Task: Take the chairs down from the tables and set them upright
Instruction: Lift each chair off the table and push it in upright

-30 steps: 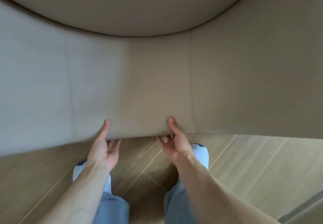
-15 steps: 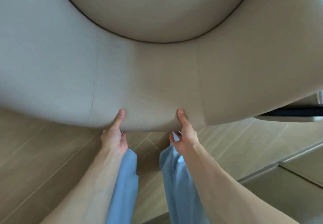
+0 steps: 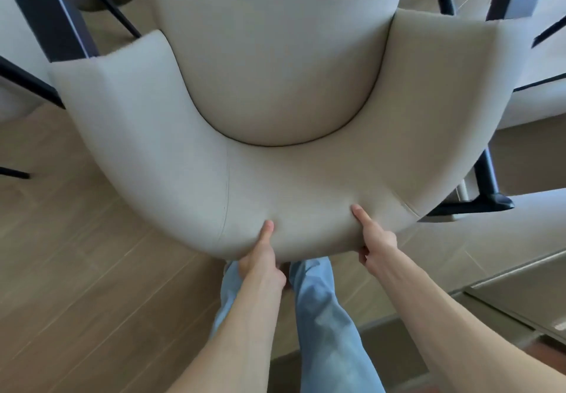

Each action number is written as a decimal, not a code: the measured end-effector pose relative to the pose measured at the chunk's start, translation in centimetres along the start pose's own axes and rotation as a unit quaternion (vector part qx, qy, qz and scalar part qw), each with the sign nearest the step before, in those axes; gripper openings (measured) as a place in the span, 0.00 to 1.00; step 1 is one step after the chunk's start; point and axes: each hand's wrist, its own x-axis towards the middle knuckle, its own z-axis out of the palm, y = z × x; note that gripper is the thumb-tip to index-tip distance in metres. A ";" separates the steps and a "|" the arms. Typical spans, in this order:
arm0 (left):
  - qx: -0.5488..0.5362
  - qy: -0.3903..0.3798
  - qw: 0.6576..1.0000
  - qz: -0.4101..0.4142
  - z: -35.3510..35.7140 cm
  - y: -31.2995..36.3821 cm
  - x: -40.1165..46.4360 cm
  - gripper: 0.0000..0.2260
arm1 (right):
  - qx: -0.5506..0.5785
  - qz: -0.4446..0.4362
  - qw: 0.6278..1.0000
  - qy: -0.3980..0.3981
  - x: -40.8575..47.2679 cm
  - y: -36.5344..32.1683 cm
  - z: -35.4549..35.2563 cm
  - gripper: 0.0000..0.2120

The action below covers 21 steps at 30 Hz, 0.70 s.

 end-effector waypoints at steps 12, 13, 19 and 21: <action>0.319 0.030 0.728 0.607 3.8 8.5 -9.9 0.19 | -0.113 -0.099 0.984 -0.091 -7.3 -14.4 1.5 0.42; 0.389 -0.018 0.643 0.660 4.5 9.2 -10.3 0.21 | -0.116 -0.105 0.984 -0.090 -7.7 -15.1 1.7 0.42; 0.694 -0.061 0.349 0.627 8.5 13.1 -9.7 0.52 | -0.108 -0.116 0.983 -0.097 -9.8 -18.9 3.1 0.45; 0.703 -0.036 0.325 0.631 9.7 14.2 -9.5 0.54 | -0.181 -0.149 0.966 -0.111 -10.6 -20.0 2.2 0.40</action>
